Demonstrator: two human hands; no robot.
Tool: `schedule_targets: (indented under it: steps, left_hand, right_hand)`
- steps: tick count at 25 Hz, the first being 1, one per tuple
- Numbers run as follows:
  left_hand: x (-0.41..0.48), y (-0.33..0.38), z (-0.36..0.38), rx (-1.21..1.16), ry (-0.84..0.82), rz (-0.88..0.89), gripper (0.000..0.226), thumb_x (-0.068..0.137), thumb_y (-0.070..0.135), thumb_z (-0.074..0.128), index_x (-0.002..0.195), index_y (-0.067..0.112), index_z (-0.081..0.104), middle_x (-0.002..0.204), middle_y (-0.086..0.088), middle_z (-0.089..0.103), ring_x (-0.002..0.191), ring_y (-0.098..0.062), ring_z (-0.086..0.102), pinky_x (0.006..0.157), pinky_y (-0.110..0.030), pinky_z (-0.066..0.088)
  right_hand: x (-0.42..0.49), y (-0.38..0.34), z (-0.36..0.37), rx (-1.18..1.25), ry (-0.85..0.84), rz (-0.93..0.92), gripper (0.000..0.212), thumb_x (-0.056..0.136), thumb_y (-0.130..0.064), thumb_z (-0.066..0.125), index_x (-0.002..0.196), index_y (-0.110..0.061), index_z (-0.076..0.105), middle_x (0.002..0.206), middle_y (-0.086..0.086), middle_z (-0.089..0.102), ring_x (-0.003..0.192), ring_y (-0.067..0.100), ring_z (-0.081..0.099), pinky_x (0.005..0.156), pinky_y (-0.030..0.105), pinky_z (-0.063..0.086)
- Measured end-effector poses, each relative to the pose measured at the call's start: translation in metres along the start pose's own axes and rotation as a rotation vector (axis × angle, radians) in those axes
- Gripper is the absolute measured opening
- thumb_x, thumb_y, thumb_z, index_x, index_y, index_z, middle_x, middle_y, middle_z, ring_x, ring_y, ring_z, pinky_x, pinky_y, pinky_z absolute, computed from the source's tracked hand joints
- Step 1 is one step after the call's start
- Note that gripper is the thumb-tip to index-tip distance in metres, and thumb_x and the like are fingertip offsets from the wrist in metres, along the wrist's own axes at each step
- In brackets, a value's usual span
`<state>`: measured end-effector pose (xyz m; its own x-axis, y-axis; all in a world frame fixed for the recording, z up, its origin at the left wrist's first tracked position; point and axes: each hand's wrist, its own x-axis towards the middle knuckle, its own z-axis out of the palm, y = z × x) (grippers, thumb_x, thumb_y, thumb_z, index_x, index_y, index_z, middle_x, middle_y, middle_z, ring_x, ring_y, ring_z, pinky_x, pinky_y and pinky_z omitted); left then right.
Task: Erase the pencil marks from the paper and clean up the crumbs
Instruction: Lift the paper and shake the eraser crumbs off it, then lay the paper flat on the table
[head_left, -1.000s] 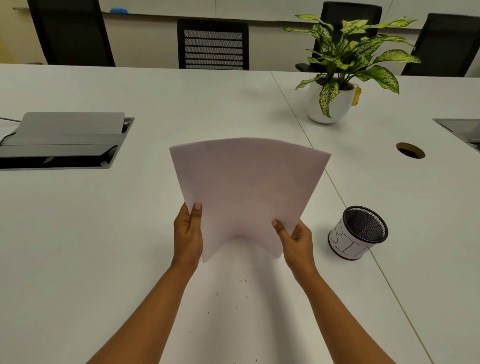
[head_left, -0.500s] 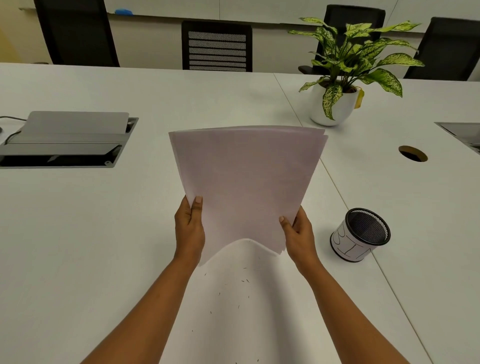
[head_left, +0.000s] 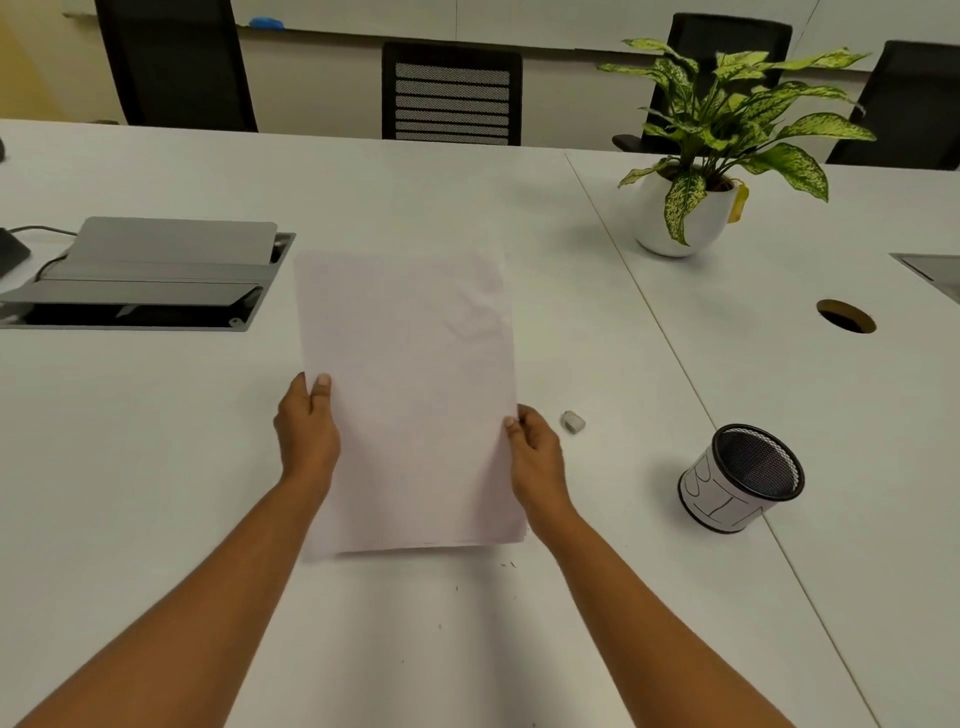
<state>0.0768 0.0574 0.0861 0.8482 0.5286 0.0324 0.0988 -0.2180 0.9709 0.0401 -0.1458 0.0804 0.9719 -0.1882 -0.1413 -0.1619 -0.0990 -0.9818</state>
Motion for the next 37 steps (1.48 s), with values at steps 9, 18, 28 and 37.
schedule_targets:
  steps: [9, 18, 28, 37]
  left_hand:
    - [0.066, -0.01, 0.012, 0.137, -0.124, -0.209, 0.044, 0.094, 0.023, 0.05, 0.133, 0.007, 0.038, 0.133, -0.018, 0.046, 0.112, -0.03, 0.048, 0.086, -0.032, 0.039]
    - [0.047, -0.061, 0.052, 0.209, -0.394, -0.199, 0.064, 0.086, -0.013, 0.048, 0.142, 0.014, 0.032, 0.145, -0.013, 0.036, 0.133, -0.024, 0.035, 0.106, -0.032, 0.033]
    - [0.031, -0.065, 0.065, 0.358, -0.407, 0.009, 0.057, 0.091, -0.007, 0.043, 0.143, 0.011, 0.029, 0.154, -0.003, 0.016, 0.14, -0.018, 0.019, 0.107, -0.022, 0.018]
    - [-0.04, -0.111, 0.038, 0.606, -0.419, 0.531, 0.046, 0.095, 0.031, 0.029, 0.134, 0.012, 0.045, 0.148, -0.005, 0.031, 0.138, -0.011, 0.015, 0.113, -0.027, 0.001]
  right_hand:
    - [0.06, 0.024, 0.02, 0.015, -0.017, 0.2, 0.04, 0.086, 0.007, 0.04, 0.118, -0.011, 0.056, 0.102, 0.003, 0.063, 0.096, 0.024, 0.06, 0.084, 0.027, 0.048]
    - [0.113, 0.054, 0.005, -0.012, 0.092, 0.271, 0.043, 0.085, 0.006, 0.042, 0.124, -0.009, 0.051, 0.121, 0.01, 0.058, 0.102, 0.022, 0.056, 0.089, 0.026, 0.043]
    - [0.079, 0.058, -0.006, -0.256, 0.164, -0.099, 0.03, 0.094, -0.007, 0.039, 0.12, -0.007, 0.055, 0.136, 0.007, 0.047, 0.126, 0.017, 0.042, 0.106, 0.025, 0.03]
    - [-0.009, 0.099, -0.022, -0.961, -0.393, -0.346, 0.077, 0.081, -0.063, -0.006, 0.143, -0.02, 0.012, 0.149, -0.011, -0.003, 0.136, -0.002, -0.005, 0.117, 0.026, -0.001]
